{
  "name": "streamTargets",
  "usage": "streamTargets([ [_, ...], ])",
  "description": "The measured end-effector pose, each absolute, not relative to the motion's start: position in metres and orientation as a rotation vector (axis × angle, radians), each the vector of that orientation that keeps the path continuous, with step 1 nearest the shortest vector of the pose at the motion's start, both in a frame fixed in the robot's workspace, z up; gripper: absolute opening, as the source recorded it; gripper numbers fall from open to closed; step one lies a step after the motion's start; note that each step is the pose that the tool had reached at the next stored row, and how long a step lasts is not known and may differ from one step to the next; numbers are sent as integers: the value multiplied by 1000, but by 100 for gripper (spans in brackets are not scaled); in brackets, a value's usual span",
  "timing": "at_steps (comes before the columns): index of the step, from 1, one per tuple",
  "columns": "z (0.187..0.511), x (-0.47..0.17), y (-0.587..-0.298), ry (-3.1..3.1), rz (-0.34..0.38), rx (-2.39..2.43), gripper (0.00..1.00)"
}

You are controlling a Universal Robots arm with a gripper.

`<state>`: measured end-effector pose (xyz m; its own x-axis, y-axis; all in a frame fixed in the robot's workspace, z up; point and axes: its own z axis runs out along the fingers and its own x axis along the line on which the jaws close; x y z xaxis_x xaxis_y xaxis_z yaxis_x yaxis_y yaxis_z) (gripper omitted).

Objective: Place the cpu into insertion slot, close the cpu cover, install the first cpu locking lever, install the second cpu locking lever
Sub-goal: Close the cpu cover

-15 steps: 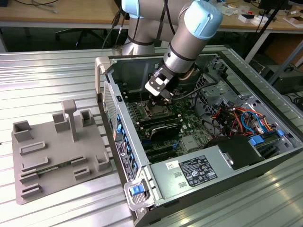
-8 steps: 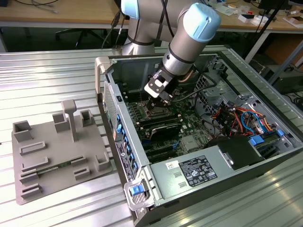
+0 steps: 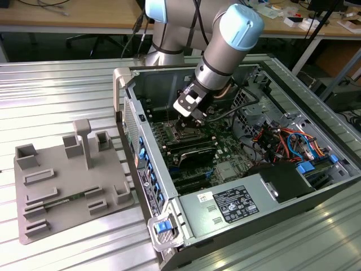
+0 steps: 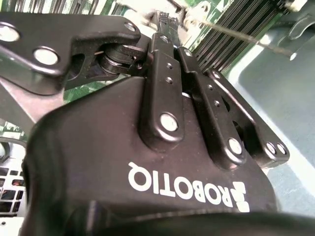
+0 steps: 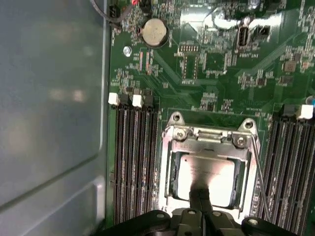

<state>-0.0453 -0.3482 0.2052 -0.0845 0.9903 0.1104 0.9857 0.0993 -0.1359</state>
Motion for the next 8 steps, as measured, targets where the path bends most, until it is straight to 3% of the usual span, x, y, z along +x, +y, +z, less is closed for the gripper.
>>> streamTargets([
  [8, 214, -26, -348, -2190, 45, -1996, 11],
])
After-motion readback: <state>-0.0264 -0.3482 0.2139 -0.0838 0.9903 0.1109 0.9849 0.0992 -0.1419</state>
